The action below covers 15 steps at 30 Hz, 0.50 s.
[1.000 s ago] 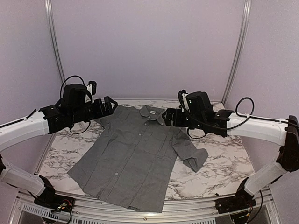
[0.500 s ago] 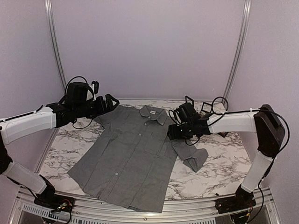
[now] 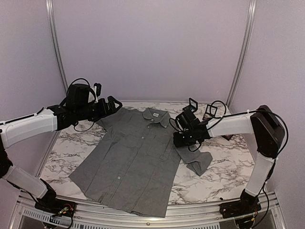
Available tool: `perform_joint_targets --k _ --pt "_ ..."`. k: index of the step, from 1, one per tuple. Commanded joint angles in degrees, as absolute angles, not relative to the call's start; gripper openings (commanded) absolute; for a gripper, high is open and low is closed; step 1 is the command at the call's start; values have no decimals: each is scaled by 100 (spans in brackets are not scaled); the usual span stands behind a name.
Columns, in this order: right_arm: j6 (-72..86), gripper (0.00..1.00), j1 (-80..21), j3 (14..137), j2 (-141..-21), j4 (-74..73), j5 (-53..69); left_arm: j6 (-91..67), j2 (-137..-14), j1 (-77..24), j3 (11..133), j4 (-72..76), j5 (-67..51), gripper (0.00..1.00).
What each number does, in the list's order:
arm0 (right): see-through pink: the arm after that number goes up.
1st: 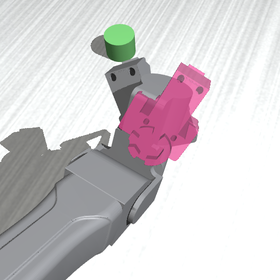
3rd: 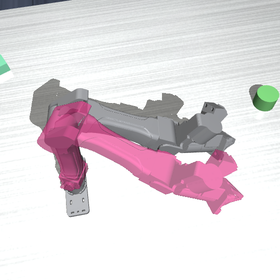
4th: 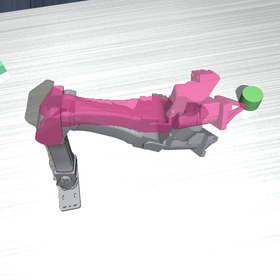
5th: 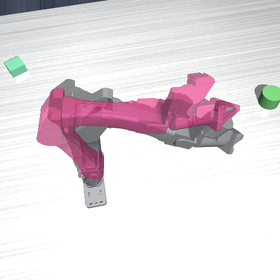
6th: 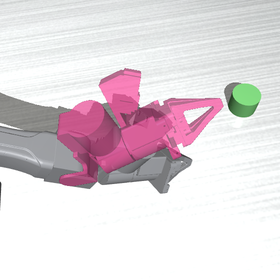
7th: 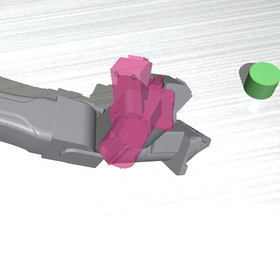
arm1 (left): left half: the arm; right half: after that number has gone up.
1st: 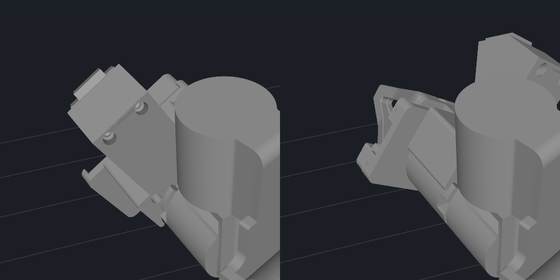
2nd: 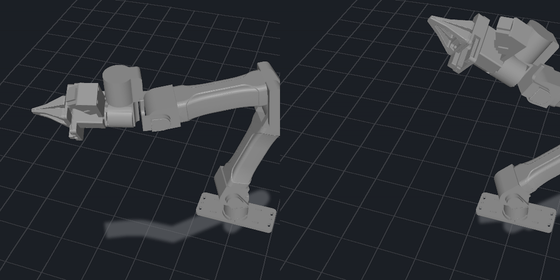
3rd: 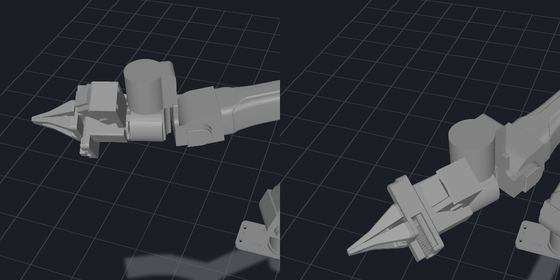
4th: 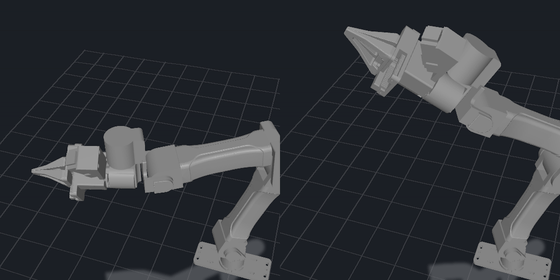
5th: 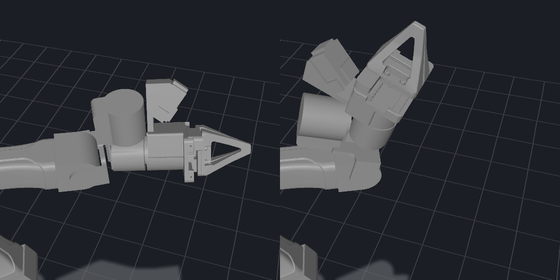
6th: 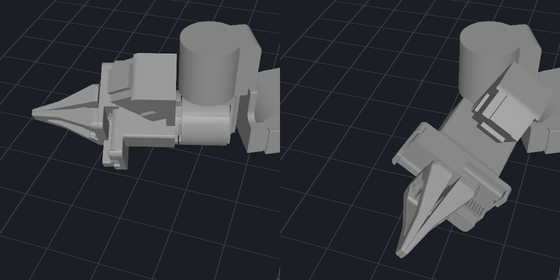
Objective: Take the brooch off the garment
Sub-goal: Flatten out the crumpled clothing at the center of the board.
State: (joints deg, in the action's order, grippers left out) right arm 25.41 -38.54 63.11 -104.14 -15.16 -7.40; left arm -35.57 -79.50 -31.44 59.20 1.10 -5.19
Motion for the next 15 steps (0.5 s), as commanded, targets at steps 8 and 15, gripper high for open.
perform_joint_targets --k 8,15 --pt "2530 0 -3803 6638 -10271 -1959 -1058 -3565 -7928 -3069 5933 176 -663 99" --pt "2607 0 -3414 6439 -9619 -2337 -1583 -3534 -7978 -3033 5972 180 -748 99"
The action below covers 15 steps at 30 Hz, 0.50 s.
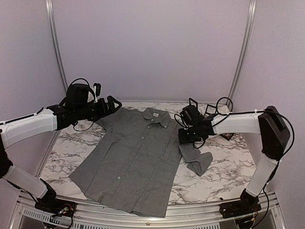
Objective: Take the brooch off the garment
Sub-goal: Flatten out the crumpled clothing at the center of the board.
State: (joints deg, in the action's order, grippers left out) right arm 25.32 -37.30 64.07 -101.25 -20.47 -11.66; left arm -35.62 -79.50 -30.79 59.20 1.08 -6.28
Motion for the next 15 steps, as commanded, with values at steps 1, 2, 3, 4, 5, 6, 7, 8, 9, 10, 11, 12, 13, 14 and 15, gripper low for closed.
perform_joint_targets --k 1,2,3,4,5,6,7,8,9,10,11,12,13,14,15 --pt "2629 0 -3302 6355 -9515 -2339 -1596 -3526 -7994 -3021 5976 184 -761 99" --pt "2642 0 -3192 6246 -9427 -2331 -1599 -3525 -8006 -3011 5981 185 -791 99" --pt "2650 0 -3079 6151 -9344 -2313 -1593 -3517 -8021 -3007 5985 191 -810 99" --pt "2661 0 -2981 6070 -9307 -2306 -1598 -3516 -8042 -2998 5990 193 -830 99" --pt "2658 0 -2899 5994 -9281 -2305 -1604 -3516 -8062 -2991 5994 193 -851 99" --pt "2670 0 -2821 5934 -9266 -2305 -1610 -3509 -8072 -2984 5994 193 -880 99" --pt "2674 0 -2761 5877 -9272 -2317 -1615 -3507 -8081 -2981 6001 193 -893 99" --pt "2690 0 -2690 5834 -9272 -2338 -1614 -3497 -8086 -2973 6003 193 -903 99" --pt "2705 0 -2649 5790 -9272 -2349 -1623 -3491 -8086 -2970 6007 193 -913 99" --pt "2727 0 -2615 5734 -9266 -2380 -1652 -3490 -8079 -2957 6011 187 -922 99" --pt "2751 0 -2574 5699 -9257 -2437 -1702 -3477 -8071 -2947 6012 178 -927 99" --pt "2777 0 -2532 5651 -9237 -2488 -1727 -3468 -8069 -2939 6012 169 -931 99" --pt "2804 0 -2491 5593 -9204 -2522 -1739 -3453 -8061 -2928 6012 155 -932 99" --pt "2823 0 -2455 5523 -9156 -2544 -1744 -3448 -8060 -2927 6012 144 -936 99" --pt "2848 0 -2418 5440 -9101 -2567 -1747 -3441 -8060 -2914 6012 134 -946 99"
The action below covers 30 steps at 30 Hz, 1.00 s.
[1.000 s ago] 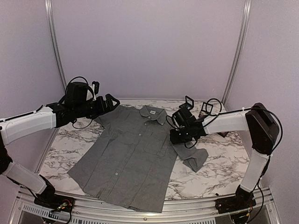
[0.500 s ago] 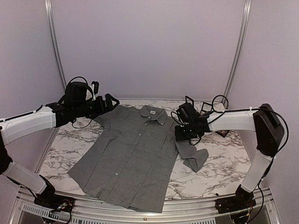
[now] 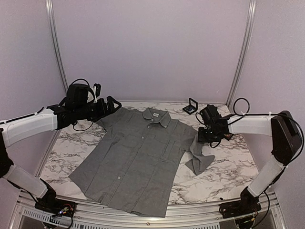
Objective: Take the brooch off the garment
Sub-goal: Flatten out the crumpled clothing at the center of the board, then reset both arms
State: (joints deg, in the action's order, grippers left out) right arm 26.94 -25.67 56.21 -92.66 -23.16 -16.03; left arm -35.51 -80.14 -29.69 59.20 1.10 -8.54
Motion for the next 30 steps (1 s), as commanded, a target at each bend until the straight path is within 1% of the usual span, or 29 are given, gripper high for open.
perform_joint_targets --k 1,3,6,8,10,14,15,18,23,25,28,30 --pt "2883 0 -2382 5358 -9051 -2598 -1764 -3436 -8062 -2906 6012 132 -955 99" --pt "2964 3 -2304 5215 -8951 -2643 -1824 -3437 -8068 -2892 6012 132 -973 99" --pt "3058 5 -2153 5084 -8820 -2729 -1905 -3452 -8109 -2884 6020 164 -1029 99" --pt "3092 8 -2048 5059 -8741 -2749 -1944 -3454 -8129 -2889 6029 190 -1069 99" --pt "3087 14 -1987 5096 -8687 -2730 -1987 -3454 -8145 -2881 6029 198 -1099 99" --pt "3020 16 -1989 5404 -8623 -2720 -1903 -3430 -8151 -2870 6025 193 -1165 99" --pt "2986 18 -2027 5441 -8538 -2660 -1831 -3421 -8141 -2866 6017 193 -1175 99" --pt "2833 30 -2310 5604 -8317 -2536 -1747 -3432 -8099 -2866 5963 205 -1176 99" --pt "2777 43 -3017 6110 -8451 -2606 -1594 -3443 -8054 -2866 5903 312 -1229 99" --pt "2786 50 -3286 6151 -8447 -2429 -1358 -3454 -8043 -2866 5883 352 -1243 99" --pt "2878 62 -3642 6126 -8430 -2071 -968 -3445 -8025 -2867 5839 466 -1350 99" --pt "2916 68 -3897 6176 -8419 -1891 -965 -3416 -8021 -2876 5823 579 -1458 99"
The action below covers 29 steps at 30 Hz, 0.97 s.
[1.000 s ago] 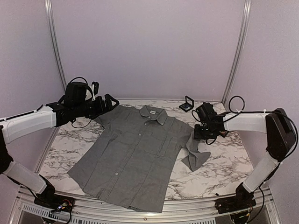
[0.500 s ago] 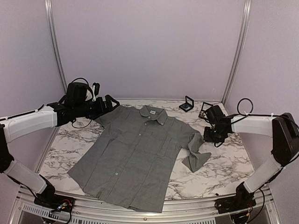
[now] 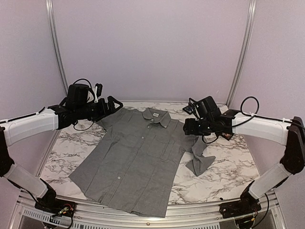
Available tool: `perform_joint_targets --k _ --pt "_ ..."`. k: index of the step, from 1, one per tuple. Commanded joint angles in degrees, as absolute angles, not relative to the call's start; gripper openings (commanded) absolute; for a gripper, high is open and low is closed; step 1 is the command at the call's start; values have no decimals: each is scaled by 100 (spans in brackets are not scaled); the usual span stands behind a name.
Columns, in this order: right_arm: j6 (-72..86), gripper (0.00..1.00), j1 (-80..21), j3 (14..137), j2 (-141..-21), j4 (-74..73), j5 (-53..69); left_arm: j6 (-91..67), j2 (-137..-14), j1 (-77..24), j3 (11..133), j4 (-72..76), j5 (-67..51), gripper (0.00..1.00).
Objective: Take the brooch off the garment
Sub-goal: Reset both arms
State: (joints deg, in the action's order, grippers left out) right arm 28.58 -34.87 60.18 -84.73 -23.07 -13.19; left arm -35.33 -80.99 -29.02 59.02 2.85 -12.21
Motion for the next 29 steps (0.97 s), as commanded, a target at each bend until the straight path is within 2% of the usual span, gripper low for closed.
perform_joint_targets --k 1,3,6,11,16,29 --pt "2913 71 -3995 6209 -8399 -1806 -994 -3390 -8012 -2881 5807 653 -1514 99" --pt "2921 78 -4117 6226 -8291 -1571 -1077 -3348 -7999 -2906 5793 777 -1555 99" --pt "2888 97 -4122 6100 -7958 -983 -1150 -3224 -7996 -2925 5841 792 -1596 99" --pt "2588 99 -4103 6108 -7591 -290 -1380 -3035 -7910 -2953 5929 741 -1551 99" --pt "2376 99 -4068 6552 -7707 -498 -1654 -2917 -7786 -2956 5959 714 -1460 99" --pt "2329 99 -4017 6455 -7606 -404 -1741 -2887 -7673 -2958 5932 644 -1276 99"
